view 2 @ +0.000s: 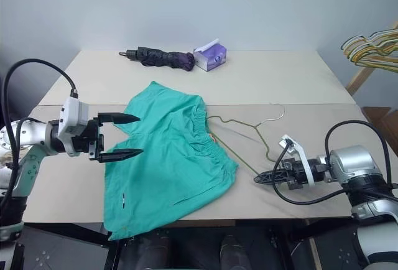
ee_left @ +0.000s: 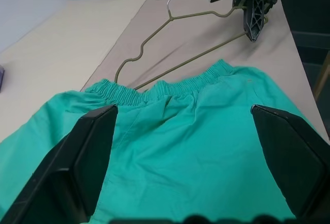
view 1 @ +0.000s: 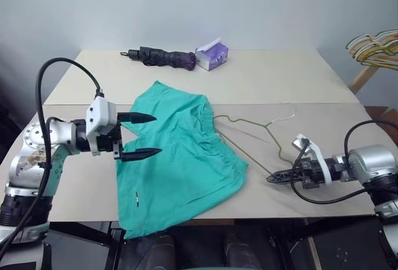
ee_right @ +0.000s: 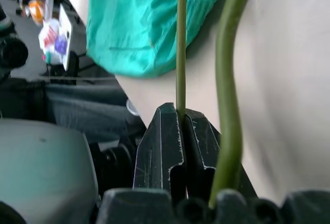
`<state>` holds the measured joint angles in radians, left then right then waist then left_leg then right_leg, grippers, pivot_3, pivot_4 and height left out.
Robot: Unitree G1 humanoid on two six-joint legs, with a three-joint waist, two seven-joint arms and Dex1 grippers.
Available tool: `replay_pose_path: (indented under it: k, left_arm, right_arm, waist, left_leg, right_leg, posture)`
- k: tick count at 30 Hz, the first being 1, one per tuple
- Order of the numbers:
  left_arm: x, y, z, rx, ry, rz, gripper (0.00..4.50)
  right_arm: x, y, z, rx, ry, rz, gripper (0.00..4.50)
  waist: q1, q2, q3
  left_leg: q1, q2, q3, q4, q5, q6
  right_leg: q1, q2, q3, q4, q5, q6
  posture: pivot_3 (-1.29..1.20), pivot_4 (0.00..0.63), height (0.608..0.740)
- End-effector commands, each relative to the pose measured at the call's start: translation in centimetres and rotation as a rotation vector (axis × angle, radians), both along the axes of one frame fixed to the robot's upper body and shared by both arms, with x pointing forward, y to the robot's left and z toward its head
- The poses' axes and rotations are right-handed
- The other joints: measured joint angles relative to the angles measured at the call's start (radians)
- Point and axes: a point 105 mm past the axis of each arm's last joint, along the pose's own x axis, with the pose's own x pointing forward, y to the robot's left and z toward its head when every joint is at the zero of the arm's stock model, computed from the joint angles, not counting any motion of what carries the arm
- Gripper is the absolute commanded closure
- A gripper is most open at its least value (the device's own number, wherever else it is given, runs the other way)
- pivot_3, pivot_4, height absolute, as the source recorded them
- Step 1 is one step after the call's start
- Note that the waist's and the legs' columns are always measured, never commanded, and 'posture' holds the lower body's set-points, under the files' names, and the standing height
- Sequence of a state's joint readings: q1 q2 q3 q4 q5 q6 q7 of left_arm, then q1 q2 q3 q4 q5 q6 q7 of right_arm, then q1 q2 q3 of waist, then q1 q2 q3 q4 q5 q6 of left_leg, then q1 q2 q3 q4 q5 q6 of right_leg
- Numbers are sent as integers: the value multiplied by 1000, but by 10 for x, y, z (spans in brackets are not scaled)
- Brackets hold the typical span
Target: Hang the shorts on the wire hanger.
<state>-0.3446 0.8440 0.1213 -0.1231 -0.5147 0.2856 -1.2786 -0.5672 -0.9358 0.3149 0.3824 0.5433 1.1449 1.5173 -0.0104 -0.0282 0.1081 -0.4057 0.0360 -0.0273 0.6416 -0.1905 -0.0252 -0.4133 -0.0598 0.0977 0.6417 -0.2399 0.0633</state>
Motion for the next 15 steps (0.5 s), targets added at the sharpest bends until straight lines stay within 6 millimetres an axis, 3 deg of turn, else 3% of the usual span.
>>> replay_pose_path:
  k: [1,5,9,15]
  left_arm:
    - [-4,2,14,8,-56,-3,21]
    - [-6,4,15,15,-58,8,21]
    - [-7,5,14,18,-58,12,21]
    - [-7,4,15,19,-60,14,21]
  right_arm:
    - [5,1,16,7,-77,75,4500]
    - [11,-1,17,-45,-153,121,4500]
    - [12,10,22,-20,-172,177,4500]
    - [28,16,8,-113,-226,194,4500]
  waist:
    - [-1,0,0]
    - [1,0,0]
    - [7,0,0]
    - [14,0,0]
  left_leg:
    - [0,0,0,0,0,0]
    - [0,0,0,0,0,0]
    - [0,0,0,0,0,0]
    - [0,0,0,0,0,0]
  right_leg:
    - [0,0,0,0,0,0]
    - [0,0,0,0,0,0]
    - [0,0,0,0,0,0]
    - [0,0,0,1,0,0]
  posture:
    - [130,76,740]
    - [138,72,740]
    - [144,70,740]
    - [145,67,740]
